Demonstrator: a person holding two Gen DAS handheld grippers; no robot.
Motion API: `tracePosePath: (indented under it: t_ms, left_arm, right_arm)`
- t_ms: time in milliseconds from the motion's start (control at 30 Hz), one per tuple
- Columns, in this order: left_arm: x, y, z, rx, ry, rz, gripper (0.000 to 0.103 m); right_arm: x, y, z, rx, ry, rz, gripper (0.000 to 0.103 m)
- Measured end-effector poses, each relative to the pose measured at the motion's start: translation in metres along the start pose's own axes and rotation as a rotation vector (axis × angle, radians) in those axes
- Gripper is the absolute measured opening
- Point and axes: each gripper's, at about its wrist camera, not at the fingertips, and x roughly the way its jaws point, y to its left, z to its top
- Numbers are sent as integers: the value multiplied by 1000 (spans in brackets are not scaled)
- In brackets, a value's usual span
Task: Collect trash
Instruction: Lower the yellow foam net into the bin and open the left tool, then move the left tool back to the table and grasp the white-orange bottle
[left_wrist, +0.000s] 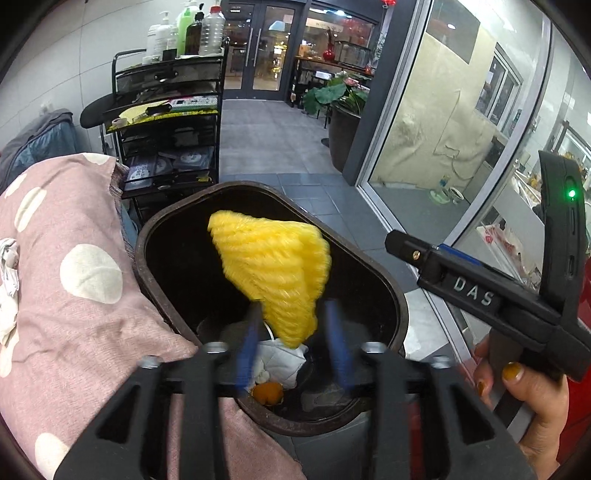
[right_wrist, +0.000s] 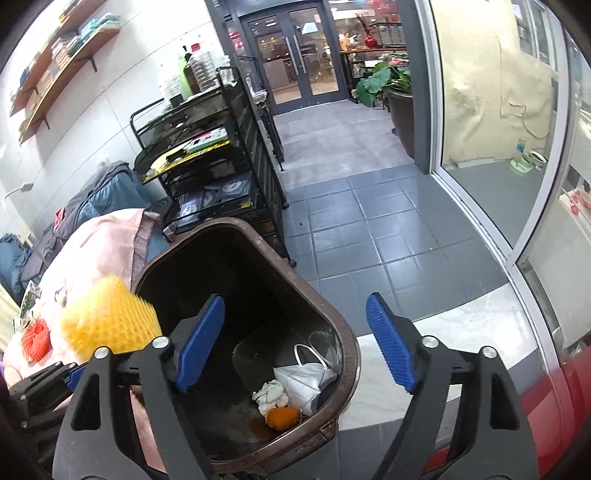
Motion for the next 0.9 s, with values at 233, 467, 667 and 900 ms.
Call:
tracePosePath:
  t_ms: [233,467,667,900]
  left_arm:
    - [1,4,-8,-10,-24,51,91]
    - [-13,4,-12,14,-59,74,97]
    - [-27,14,-20,-14,-87,69,97]
    - [-51,28,-30,-35,-135,85,97]
  right_arm:
    - [1,-11,0,33,8,7,87]
    - [1,-11,-1,45,9,33,88]
    - [1,1,-2,27,11,54,88]
    - [-4,24,-6,-15,11,108,89]
